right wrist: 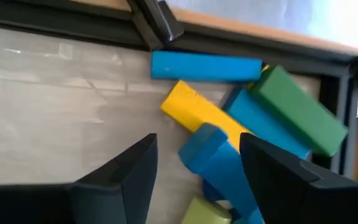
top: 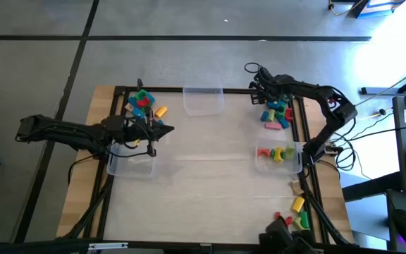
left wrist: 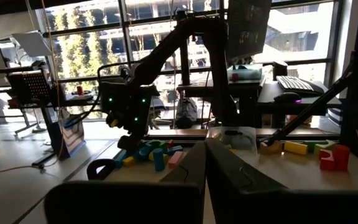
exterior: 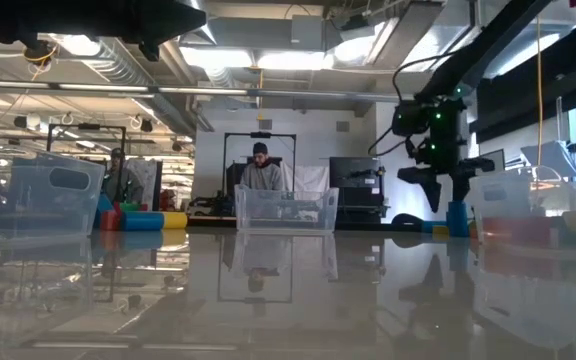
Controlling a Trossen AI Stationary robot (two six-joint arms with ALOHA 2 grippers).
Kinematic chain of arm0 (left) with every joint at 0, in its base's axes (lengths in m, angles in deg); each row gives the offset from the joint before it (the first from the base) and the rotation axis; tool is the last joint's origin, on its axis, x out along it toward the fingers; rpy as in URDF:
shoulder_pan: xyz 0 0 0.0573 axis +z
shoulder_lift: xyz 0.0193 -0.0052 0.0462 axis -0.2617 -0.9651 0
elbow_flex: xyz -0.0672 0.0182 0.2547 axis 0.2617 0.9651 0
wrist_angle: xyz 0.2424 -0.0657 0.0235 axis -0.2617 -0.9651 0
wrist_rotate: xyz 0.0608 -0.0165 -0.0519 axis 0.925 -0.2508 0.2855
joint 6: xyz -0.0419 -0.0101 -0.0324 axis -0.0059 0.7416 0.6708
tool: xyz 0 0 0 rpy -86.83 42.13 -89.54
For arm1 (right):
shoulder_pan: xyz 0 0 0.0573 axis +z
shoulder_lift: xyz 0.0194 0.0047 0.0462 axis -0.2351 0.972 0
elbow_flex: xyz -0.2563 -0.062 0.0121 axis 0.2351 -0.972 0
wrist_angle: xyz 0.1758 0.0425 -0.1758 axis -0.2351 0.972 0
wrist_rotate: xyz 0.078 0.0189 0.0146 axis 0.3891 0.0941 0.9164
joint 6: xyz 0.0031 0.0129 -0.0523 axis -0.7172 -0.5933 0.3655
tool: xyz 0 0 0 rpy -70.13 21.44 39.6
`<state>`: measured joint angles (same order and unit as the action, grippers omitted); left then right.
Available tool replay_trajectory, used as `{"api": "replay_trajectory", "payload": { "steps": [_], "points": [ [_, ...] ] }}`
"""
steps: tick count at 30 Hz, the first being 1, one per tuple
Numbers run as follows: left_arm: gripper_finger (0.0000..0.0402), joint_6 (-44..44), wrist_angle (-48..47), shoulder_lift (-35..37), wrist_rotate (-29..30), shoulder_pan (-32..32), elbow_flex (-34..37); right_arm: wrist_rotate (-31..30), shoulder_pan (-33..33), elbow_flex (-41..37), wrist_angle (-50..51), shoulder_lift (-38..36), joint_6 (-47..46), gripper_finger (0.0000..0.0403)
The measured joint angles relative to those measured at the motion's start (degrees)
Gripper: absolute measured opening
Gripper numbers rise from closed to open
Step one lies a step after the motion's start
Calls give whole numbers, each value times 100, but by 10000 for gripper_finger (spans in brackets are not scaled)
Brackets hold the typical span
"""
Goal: Sort blocks by size
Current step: Put the blue arch block into the bottom right transparent bin
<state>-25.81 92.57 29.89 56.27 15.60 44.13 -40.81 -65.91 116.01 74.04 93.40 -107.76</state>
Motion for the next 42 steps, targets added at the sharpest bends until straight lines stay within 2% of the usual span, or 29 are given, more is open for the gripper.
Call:
{"api": "replay_trajectory", "payload": {
  "steps": [8, 27, 37, 42],
  "points": [
    [4, -114, 1, -2, -1, -2, 0, -95, 7, 0, 2, 250, -93, 214],
    [4, -293, 5, -1, 0, 0, 0, -201, -22, 2, -28, 431, 247, 53],
    [4, -289, 7, -2, -1, 0, 0, -206, -15, 1, 321, 387, 513, 54],
    [4, -287, 9, -1, -1, 0, 0, -164, 59, -4, 616, 112, 674, 49]
  ]
}}
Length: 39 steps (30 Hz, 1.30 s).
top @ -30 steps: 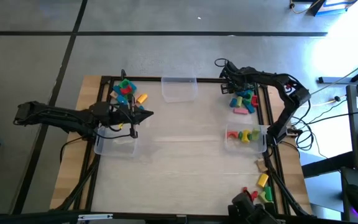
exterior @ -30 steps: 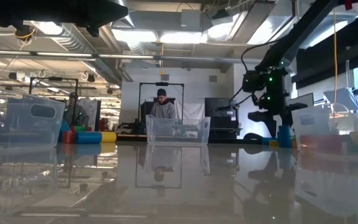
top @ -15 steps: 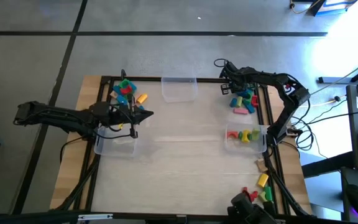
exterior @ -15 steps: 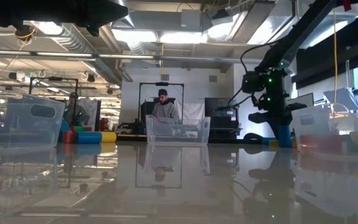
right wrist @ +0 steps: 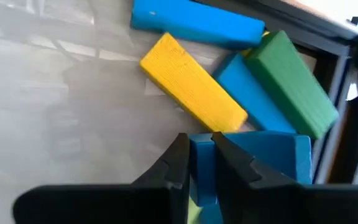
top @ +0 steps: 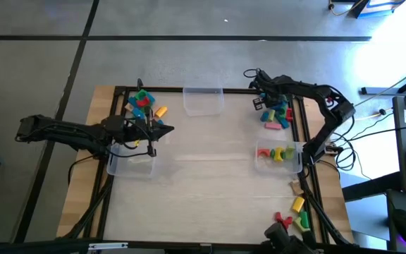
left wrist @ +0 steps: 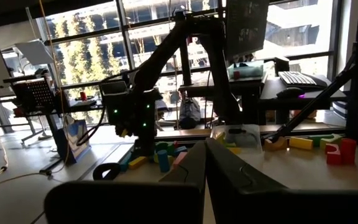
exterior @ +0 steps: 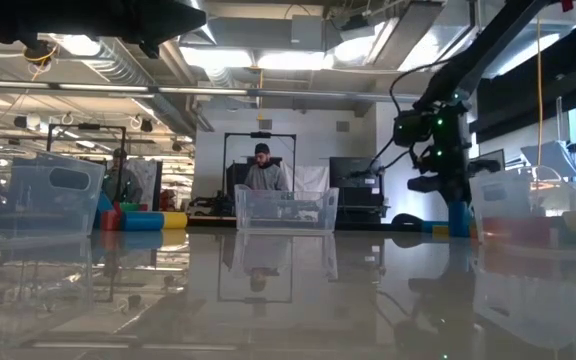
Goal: Sort blocks by size
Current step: Put the blue arch block into the bottom right transparent bin
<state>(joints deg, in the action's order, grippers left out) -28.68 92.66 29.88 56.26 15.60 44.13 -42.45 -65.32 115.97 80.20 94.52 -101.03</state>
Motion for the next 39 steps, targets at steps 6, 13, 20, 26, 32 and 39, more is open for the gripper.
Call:
{"api": "replay_trajectory", "payload": {
  "steps": [6, 13, 20, 26, 32, 39],
  "points": [
    [4, 0, 1, 1, -1, 0, 0, 2, 334, 0, 364, -675, 29, 51],
    [4, 2, -2, -2, 2, 0, 0, 2, 1144, 0, 1117, -1610, -143, 52],
    [4, 2, -6, -1, 0, -1, 0, 9, 2425, 0, 1595, -2284, -769, 53],
    [4, 4, -12, -1, 1, -1, 0, 252, 3621, 0, 1902, -2374, -1605, 53],
    [4, 7, -12, -2, -1, -2, 0, 333, 4854, -35, 2122, -2365, -2588, 53],
    [4, 26, -11, -1, 1, 0, 0, 278, 6023, -35, 2343, -2341, -3694, 53]
  ]
}}
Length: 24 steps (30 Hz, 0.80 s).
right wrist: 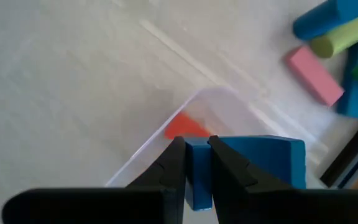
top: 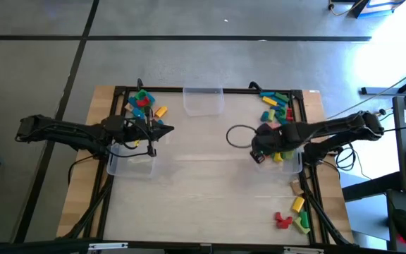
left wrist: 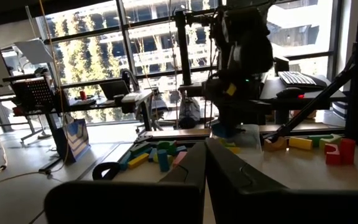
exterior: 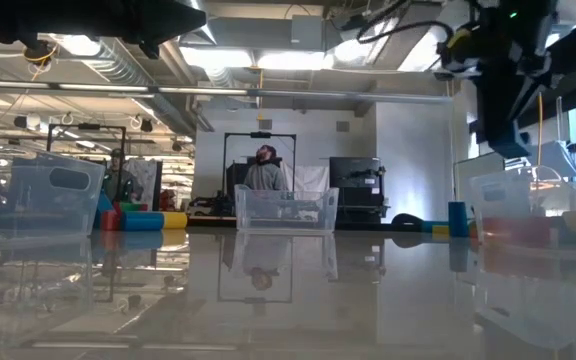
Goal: Sort blocks by size
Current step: Put the blue arch block into the bottom right transparent bin
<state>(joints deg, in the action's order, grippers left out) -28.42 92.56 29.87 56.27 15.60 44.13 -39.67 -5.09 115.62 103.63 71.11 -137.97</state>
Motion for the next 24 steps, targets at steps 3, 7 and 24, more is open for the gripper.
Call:
{"api": "replay_trajectory", "payload": {
  "steps": [3, 7, 24],
  "points": [
    [4, 2, -1, 1, -2, -1, 0, -73, 344, 0, -4, 35, -312, 53],
    [4, 30, 0, 2, 0, 0, 0, -305, 638, -2, 56, 119, -579, 53],
    [4, 17, 2, 2, -1, -1, 0, -690, 721, -914, -173, 207, -251, 53]
  ]
}}
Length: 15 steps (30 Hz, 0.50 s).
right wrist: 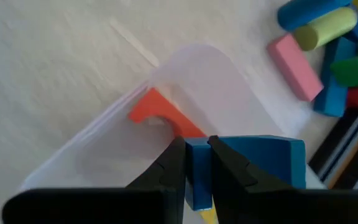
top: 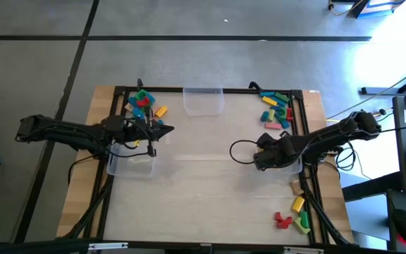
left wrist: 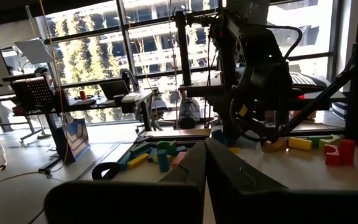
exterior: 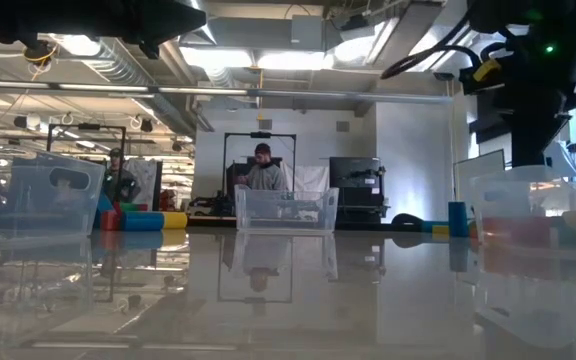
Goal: Sort blocks by size
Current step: Put the blue arch block into the bottom right transparent bin, then put the green arch block into the bottom right transparent bin
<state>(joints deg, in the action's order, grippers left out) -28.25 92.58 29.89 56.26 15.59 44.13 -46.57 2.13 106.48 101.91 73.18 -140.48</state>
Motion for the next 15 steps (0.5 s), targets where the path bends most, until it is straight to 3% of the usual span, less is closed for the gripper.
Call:
{"api": "replay_trajectory", "payload": {
  "steps": [6, 15],
  "points": [
    [4, -24, 1, 0, 1, 1, 0, 40, 0, 0, -55, 0, 28, 75],
    [4, -14, 2, 0, 1, 0, 0, -41, -168, 192, 66, -4, 53, 191]
  ]
}}
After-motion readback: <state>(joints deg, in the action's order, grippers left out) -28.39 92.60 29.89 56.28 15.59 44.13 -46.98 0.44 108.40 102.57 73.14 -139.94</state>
